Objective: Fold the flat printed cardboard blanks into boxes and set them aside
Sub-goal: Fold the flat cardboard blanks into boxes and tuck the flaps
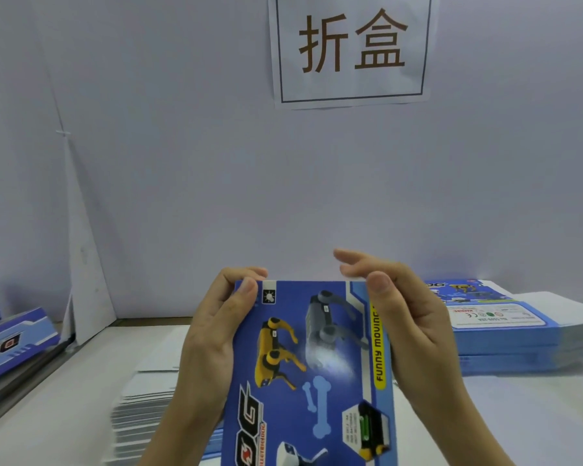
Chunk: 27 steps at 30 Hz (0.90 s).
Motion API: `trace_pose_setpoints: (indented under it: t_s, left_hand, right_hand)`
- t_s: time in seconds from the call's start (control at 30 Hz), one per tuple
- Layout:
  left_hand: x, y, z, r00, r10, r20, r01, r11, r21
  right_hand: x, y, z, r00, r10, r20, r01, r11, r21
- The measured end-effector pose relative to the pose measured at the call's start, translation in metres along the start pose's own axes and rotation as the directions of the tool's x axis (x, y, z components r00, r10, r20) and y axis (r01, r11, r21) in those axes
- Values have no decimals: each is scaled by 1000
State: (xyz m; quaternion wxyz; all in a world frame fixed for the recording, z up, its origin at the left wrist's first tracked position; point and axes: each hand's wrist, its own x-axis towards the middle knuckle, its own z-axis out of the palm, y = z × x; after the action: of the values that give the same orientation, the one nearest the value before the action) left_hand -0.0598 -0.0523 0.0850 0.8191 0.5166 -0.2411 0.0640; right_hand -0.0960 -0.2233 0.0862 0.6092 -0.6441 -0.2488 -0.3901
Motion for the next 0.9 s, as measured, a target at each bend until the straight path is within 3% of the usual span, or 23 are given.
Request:
trace_pose_setpoints:
  t_s: [0.07, 0.13, 0.23, 0.3, 0.33, 0.37, 0.4, 0.47, 0.5, 0.57, 0.67, 0.73, 0.83, 0.9]
  left_hand:
    - [2, -1, -2, 998, 18, -65, -20, 999, -31]
    - [6, -2, -9, 971, 43, -235, -53, 998, -34]
    - [16, -5, -31, 841, 57, -539, -89, 995, -33]
    - [21, -6, -43, 761, 31, -648, -67, 997, -31]
    - [23, -7, -48, 747, 8, -665, -45, 998, -39]
    - [25, -9, -50, 744, -17, -668, -30, 998, -59]
    - [26, -10, -49, 753, -43, -657, -18, 996, -86]
    - [27, -10, -42, 834, -72, -548, 25, 995, -92]
    - [27, -9, -34, 896, -80, -436, 65, 997, -49]
    - [26, -6, -23, 983, -112, -146, 126, 988, 88]
    - [17, -12, -21, 957, -208, 200, 82, 861, 501]
    - [13, -15, -22, 981, -166, 105, 69, 792, 607]
    - [19, -15, -30, 981, 18, -193, 76, 879, 470]
    - [23, -12, -32, 984, -19, -174, 88, 913, 398]
  right_hand:
    - [0, 8, -1, 995, 84, 49, -83, 996, -31]
    - [2, 14, -10, 946, 291, 142, -284, 956, -66]
    - [4, 12, -32, 724, 510, 466, -513, 848, -131]
    - [4, 9, -41, 592, 501, 631, -564, 817, -119]
    - [4, 9, -41, 580, 486, 654, -562, 820, -111]
    - [3, 12, -39, 612, 489, 622, -551, 828, -109]
    - [2, 15, -34, 692, 501, 520, -524, 844, -116]
    - [3, 24, -24, 866, 470, 171, -448, 881, -155]
    - [3, 30, -19, 898, 439, 8, -431, 885, -175]
    - [2, 39, -13, 873, 444, -199, -474, 870, -138]
    - [1, 43, -16, 861, 438, -260, -477, 872, -109]
    - [3, 41, -24, 863, 440, -249, -471, 878, -81]
    - [4, 40, -37, 850, 471, -237, -484, 875, 2]
    - [4, 43, -38, 831, 499, -247, -511, 859, 19]
